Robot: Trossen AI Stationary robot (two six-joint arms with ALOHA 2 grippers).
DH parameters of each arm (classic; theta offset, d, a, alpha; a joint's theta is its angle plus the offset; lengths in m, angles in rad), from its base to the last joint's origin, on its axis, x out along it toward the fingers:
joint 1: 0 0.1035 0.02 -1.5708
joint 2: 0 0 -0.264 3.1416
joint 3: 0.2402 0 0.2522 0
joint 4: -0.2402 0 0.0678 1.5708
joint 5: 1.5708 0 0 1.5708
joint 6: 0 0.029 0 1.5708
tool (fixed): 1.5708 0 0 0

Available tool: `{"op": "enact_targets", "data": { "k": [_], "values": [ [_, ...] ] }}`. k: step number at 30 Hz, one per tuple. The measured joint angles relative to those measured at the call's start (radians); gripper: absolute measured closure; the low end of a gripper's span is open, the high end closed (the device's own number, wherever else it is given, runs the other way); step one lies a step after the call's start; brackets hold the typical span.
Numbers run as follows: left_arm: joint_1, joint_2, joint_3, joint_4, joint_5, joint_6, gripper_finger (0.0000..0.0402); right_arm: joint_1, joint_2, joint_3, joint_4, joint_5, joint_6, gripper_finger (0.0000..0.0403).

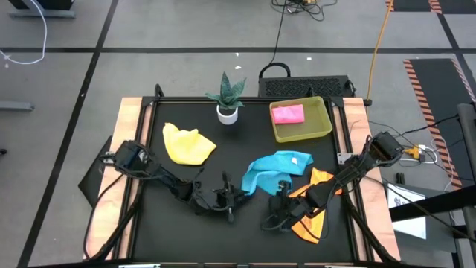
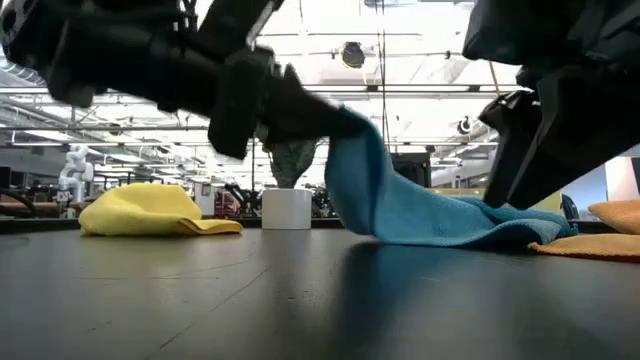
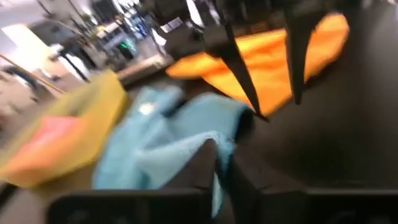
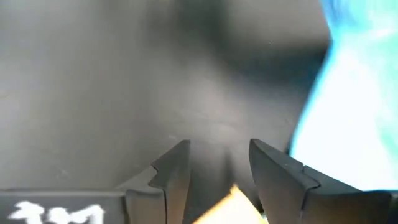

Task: Fold microfiber towels
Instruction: Fold the blue microfiber cloth

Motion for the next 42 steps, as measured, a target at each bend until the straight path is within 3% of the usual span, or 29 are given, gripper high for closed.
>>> {"op": "enact_targets", "data": {
  "k": [7,12,18,24,30,33,37,42],
  "values": [
    [-0.026,-0.211,-0.001,-0.307,-0.108,-0.003,0.0396,-0.009,-0.086,0.0,-0.192,0.002,0.155,0.024],
    [-0.026,-0.296,-0.001,-0.505,-0.143,-0.1,0.039,-0.009,-0.086,-0.003,-0.178,0.064,0.126,0.0209],
    [-0.025,-0.297,-0.009,-0.553,-0.168,-0.149,0.0397,-0.014,0.009,-0.026,-0.072,0.11,0.031,0.0201],
    [-0.022,-0.296,-0.015,-0.565,-0.178,-0.173,0.0385,-0.014,0.09,-0.025,-0.071,0.183,-0.002,0.0239],
    [-0.036,-0.309,-0.016,-0.575,-0.223,-0.141,0.0396,-0.014,0.065,-0.027,-0.166,0.192,0.015,0.0338],
    [-0.074,-0.367,-0.014,-0.568,-0.278,-0.095,0.0393,-0.01,0.007,-0.023,-0.207,0.242,0.008,0.0391],
    [-0.143,-0.494,-0.013,-0.575,-0.288,-0.046,0.0398,0.018,-0.124,0.02,-0.217,0.349,-0.05,0.0394],
    [-0.263,-0.679,-0.013,-0.569,-0.269,-0.039,0.0393,0.106,-0.306,0.093,0.036,0.363,-0.302,0.04]
  ]
}}
